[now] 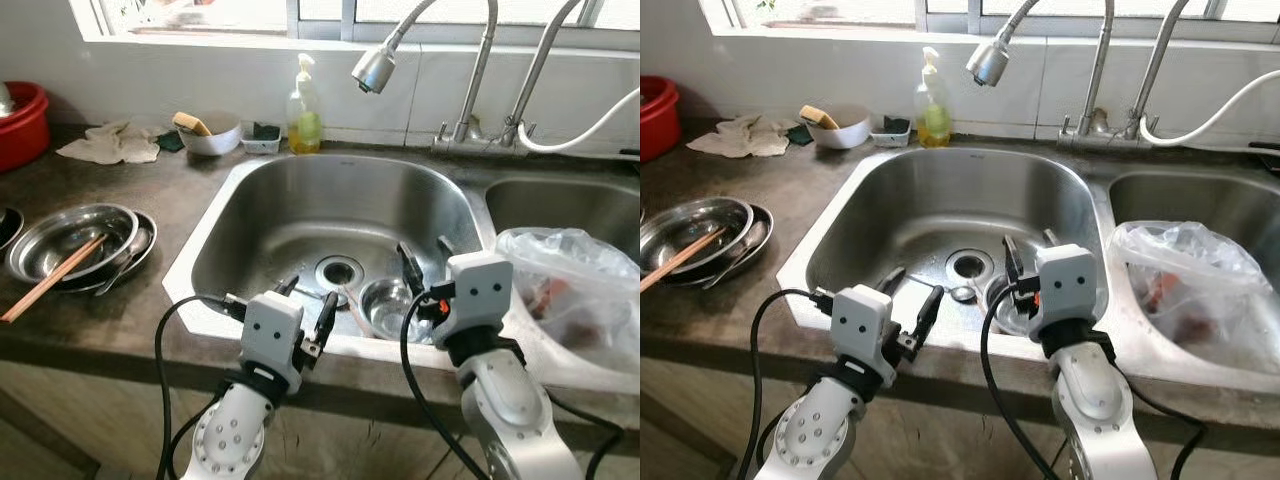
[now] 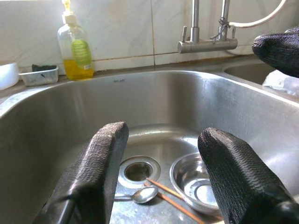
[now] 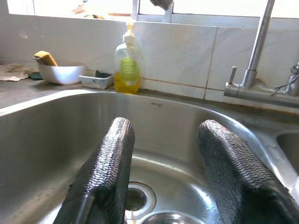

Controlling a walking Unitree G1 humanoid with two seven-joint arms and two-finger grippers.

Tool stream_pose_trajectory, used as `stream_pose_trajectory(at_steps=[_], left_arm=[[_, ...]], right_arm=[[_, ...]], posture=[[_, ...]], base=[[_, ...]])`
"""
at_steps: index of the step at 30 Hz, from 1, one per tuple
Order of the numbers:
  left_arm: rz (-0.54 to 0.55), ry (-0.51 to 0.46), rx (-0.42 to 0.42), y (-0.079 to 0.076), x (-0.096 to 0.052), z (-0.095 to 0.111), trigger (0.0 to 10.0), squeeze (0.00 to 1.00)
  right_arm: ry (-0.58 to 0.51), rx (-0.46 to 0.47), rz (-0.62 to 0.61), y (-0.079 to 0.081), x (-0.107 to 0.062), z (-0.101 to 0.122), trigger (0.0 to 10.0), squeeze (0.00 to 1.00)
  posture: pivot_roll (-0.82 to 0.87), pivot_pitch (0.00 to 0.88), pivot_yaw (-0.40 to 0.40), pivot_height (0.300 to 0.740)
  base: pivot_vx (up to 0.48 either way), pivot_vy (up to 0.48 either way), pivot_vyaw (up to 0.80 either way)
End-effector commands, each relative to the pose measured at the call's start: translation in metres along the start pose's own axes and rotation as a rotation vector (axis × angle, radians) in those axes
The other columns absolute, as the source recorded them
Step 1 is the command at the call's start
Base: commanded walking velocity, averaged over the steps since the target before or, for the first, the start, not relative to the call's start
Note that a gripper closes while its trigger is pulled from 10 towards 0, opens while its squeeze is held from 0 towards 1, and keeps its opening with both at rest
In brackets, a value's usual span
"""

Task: Kitchen organization

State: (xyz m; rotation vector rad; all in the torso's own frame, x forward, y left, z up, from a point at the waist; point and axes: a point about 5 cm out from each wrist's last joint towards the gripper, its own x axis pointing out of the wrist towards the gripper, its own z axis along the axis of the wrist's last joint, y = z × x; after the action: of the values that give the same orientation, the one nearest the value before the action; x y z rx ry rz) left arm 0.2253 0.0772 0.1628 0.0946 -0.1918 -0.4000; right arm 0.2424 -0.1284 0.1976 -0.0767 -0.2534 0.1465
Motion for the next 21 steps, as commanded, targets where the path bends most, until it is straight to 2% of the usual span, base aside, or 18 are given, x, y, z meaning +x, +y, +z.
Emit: stream_pose_trajectory(at_steps=[1, 21], left_arm=[[-0.001, -0.006, 0.015, -0.0005, -0.0024, 0.0011, 10.0, 0.00], [-0.010, 0.004, 0.018, -0.0015, -0.0023, -0.0015, 10.0, 0.00]], right_arm=[[-0.016, 0.002, 0.001, 0.0010, 0.0001, 0.0028, 10.0, 0.00], [0.005, 0.000, -0.002, 0.0032, 0.0005, -0.0018, 10.0, 0.00]], posture=[[0.14, 0.038, -0.014, 0.740], [0.15, 0.046, -0.017, 0.740]], base=[[-0.270, 0.000, 0.00], [-0.281, 0.000, 0.00]])
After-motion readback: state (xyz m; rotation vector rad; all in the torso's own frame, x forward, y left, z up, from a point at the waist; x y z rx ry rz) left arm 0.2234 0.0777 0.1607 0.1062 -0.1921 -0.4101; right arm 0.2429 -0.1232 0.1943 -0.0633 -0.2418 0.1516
